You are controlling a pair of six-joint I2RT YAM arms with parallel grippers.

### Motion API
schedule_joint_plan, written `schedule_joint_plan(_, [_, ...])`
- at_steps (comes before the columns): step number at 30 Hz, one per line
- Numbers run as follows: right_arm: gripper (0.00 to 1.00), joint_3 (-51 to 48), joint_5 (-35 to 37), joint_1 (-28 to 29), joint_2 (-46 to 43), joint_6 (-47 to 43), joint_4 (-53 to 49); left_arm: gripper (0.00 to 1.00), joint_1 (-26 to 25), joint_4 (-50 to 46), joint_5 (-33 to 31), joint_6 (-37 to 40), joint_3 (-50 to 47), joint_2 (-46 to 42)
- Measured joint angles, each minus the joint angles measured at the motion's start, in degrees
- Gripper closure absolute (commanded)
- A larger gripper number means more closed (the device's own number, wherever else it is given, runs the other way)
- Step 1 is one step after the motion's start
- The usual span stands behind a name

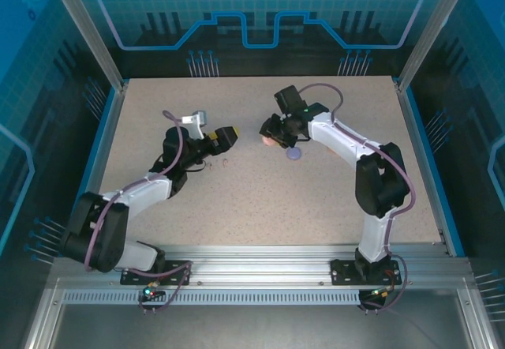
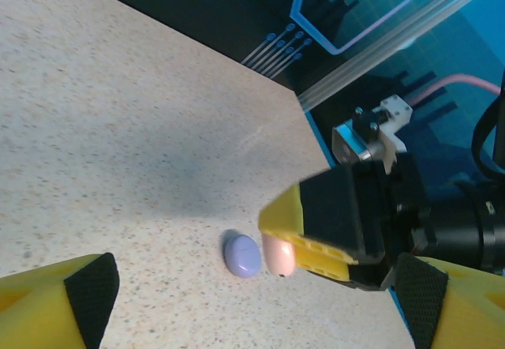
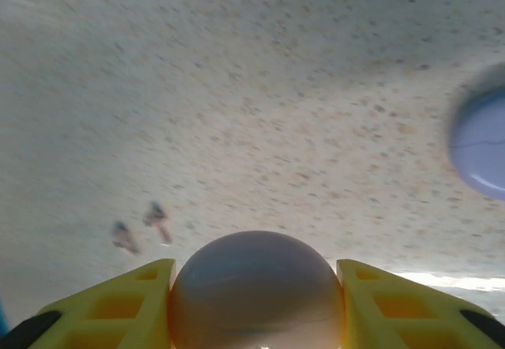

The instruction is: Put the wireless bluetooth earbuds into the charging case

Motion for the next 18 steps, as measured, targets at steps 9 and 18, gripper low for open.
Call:
schedule_joint_plan(9, [0.62, 0.0, -1.6, 0.5, 0.7, 16.4, 4.5, 0.25, -3.7, 19.7, 1.2, -4.7, -3.5, 11.0])
schedule_joint_plan(18, [0.62, 0.1, -0.6, 2.5, 0.7, 22.9, 4.7, 0.40, -6.5, 31.0, 0.3, -6.5, -3.6, 18.5])
